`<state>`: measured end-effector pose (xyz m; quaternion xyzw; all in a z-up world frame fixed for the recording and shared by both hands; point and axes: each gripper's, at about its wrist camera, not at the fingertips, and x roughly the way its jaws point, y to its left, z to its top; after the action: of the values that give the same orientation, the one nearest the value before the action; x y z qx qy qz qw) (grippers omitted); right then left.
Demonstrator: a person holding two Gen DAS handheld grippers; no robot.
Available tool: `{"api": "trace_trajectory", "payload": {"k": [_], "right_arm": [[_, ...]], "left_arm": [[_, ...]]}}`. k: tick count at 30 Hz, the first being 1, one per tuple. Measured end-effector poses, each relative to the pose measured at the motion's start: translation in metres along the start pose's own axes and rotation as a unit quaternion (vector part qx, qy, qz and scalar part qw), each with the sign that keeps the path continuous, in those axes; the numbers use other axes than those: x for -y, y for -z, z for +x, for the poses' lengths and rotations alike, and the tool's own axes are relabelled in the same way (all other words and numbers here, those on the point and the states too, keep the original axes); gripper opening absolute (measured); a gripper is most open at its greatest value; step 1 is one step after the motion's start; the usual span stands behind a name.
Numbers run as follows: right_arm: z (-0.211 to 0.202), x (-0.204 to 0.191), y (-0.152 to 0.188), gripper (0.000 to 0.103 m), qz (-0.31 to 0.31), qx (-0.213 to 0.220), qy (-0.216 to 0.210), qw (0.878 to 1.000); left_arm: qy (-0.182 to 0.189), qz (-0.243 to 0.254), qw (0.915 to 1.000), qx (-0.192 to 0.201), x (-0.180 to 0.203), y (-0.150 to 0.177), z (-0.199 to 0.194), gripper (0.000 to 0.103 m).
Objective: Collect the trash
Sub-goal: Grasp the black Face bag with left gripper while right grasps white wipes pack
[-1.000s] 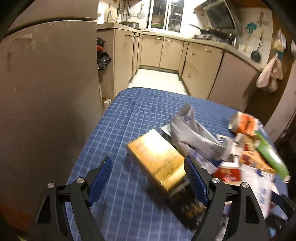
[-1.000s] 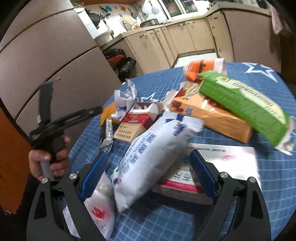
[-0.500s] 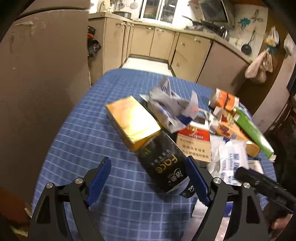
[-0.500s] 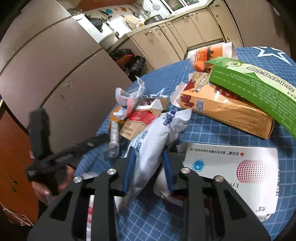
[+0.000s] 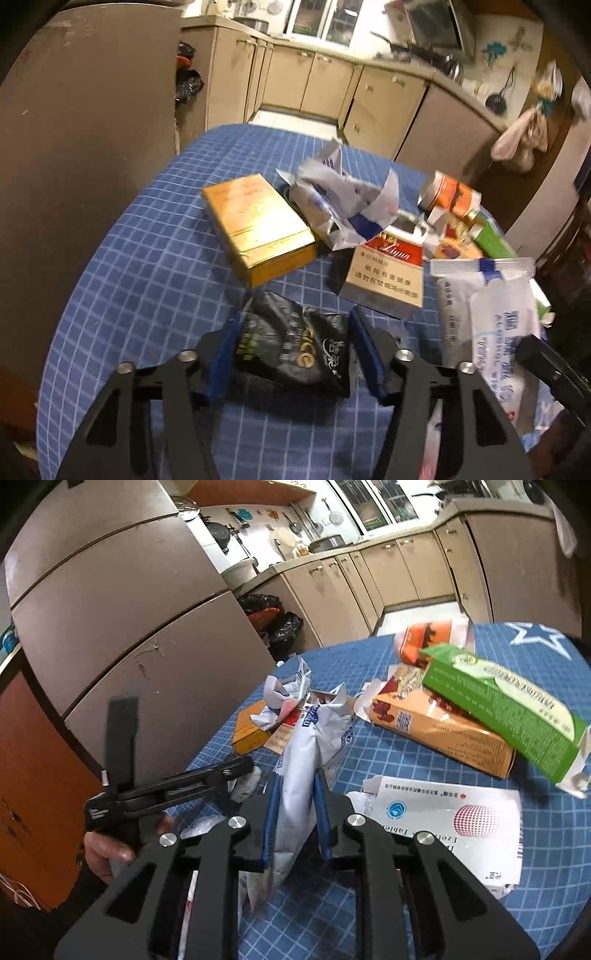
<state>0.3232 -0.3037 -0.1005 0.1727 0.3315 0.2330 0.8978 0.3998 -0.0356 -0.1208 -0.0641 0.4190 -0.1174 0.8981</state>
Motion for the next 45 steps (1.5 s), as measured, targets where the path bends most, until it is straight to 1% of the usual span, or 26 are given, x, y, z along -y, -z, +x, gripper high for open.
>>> {"api": "trace_trajectory", "payload": {"k": [3, 6, 10, 11, 12, 15, 18, 21, 23, 25, 26, 27, 28, 29, 30, 31, 32, 34, 36, 37, 39, 40, 42, 43, 44, 45], "right_arm": [[-0.002, -0.005, -0.001, 0.015, -0.010, 0.005, 0.003, 1.000], [-0.006, -0.010, -0.004, 0.014, -0.016, 0.012, 0.005, 1.000], [-0.026, -0.015, -0.005, 0.013, -0.019, 0.030, 0.012, 0.999], [-0.032, -0.015, -0.004, 0.013, -0.019, 0.033, 0.013, 0.999], [-0.036, -0.015, -0.004, 0.013, -0.018, 0.038, 0.015, 0.999], [-0.050, -0.017, -0.004, 0.013, -0.018, 0.049, 0.024, 0.998], [-0.062, -0.017, 0.002, 0.012, -0.017, 0.051, 0.036, 0.998], [-0.070, -0.017, 0.008, 0.012, -0.012, 0.049, 0.047, 0.998], [-0.080, -0.017, 0.011, 0.012, -0.012, 0.054, 0.052, 0.997], [-0.089, -0.018, 0.013, 0.012, -0.012, 0.063, 0.057, 0.996], [-0.094, -0.018, 0.014, 0.012, -0.012, 0.065, 0.058, 0.996], [-0.100, -0.017, 0.015, 0.012, -0.011, 0.068, 0.059, 0.996], [-0.105, -0.016, 0.017, 0.012, -0.010, 0.070, 0.061, 0.996], [-0.110, -0.016, 0.019, 0.012, -0.010, 0.069, 0.063, 0.996], [-0.114, -0.015, 0.022, 0.012, -0.008, 0.066, 0.064, 0.996], [-0.119, -0.012, 0.025, 0.012, -0.006, 0.060, 0.064, 0.996], [-0.121, -0.010, 0.028, 0.012, -0.003, 0.055, 0.064, 0.996], [-0.124, -0.003, 0.034, 0.012, 0.009, 0.038, 0.060, 0.997], [-0.119, 0.009, 0.044, 0.012, 0.029, 0.013, 0.055, 0.998], [-0.112, 0.018, 0.049, 0.012, 0.044, 0.002, 0.062, 0.997], [-0.104, 0.029, 0.055, 0.012, 0.069, -0.005, 0.066, 0.995], [-0.103, 0.038, 0.057, 0.012, 0.089, 0.000, 0.050, 0.995], [-0.101, 0.045, 0.058, 0.015, 0.105, 0.001, 0.046, 0.993], [-0.100, 0.047, 0.058, 0.016, 0.104, 0.001, 0.047, 0.993], [-0.098, 0.049, 0.058, 0.018, 0.107, -0.002, 0.049, 0.993], [-0.097, 0.052, 0.059, 0.025, 0.111, -0.004, 0.050, 0.993]], "left_arm": [[0.004, -0.001, 1.0000, 0.008, -0.005, 0.006, -0.017, 0.048], [0.012, -0.003, 0.9997, 0.023, -0.008, 0.009, -0.033, 0.044], [0.013, 0.001, 0.9988, 0.048, -0.008, 0.010, -0.058, 0.042], [0.014, 0.001, 0.9984, 0.054, -0.007, 0.010, -0.065, 0.035], [0.012, 0.003, 0.9981, 0.061, -0.006, 0.010, -0.071, 0.010], [0.020, -0.001, 0.9975, 0.068, -0.004, 0.008, -0.083, 0.010], [0.017, 0.021, 0.9964, 0.080, 0.005, 0.011, -0.093, 0.008], [0.028, 0.028, 0.9964, 0.074, 0.007, 0.013, -0.095, 0.008], [0.041, 0.026, 0.9969, 0.061, 0.002, 0.014, -0.094, 0.009], [0.044, 0.015, 0.9972, 0.059, -0.008, 0.014, -0.093, 0.013], [0.046, 0.008, 0.9973, 0.057, -0.014, 0.014, -0.093, 0.027], [0.049, -0.005, 0.9970, 0.060, -0.022, 0.015, -0.096, 0.037], [0.049, -0.012, 0.9963, 0.069, -0.028, 0.016, -0.100, 0.041], [0.047, -0.005, 0.9956, 0.081, -0.033, 0.017, -0.106, 0.056], [0.044, 0.011, 0.9953, 0.086, -0.036, 0.018, -0.109, 0.082], [0.050, 0.032, 0.9944, 0.088, -0.038, 0.019, -0.110, 0.091], [0.053, 0.052, 0.9937, 0.084, -0.041, 0.020, -0.109, 0.093], [0.041, 0.072, 0.9946, 0.062, -0.044, 0.023, -0.102, 0.093], [0.039, 0.101, 0.9927, 0.053, -0.037, 0.030, -0.094, 0.093], [0.035, 0.117, 0.9914, 0.047, -0.031, 0.034, -0.088, 0.093], [0.018, 0.151, 0.9880, 0.029, -0.019, 0.040, -0.068, 0.094], [-0.001, 0.163, 0.9864, 0.020, -0.013, 0.042, -0.056, 0.094], [-0.030, 0.168, 0.9852, 0.013, -0.008, 0.042, -0.041, 0.094], [-0.045, 0.162, 0.9857, 0.005, -0.008, 0.041, -0.032, 0.094], [-0.052, 0.153, 0.9869, -0.004, -0.010, 0.039, -0.025, 0.094], [-0.055, 0.142, 0.9882, -0.011, -0.013, 0.037, -0.020, 0.093]]}}
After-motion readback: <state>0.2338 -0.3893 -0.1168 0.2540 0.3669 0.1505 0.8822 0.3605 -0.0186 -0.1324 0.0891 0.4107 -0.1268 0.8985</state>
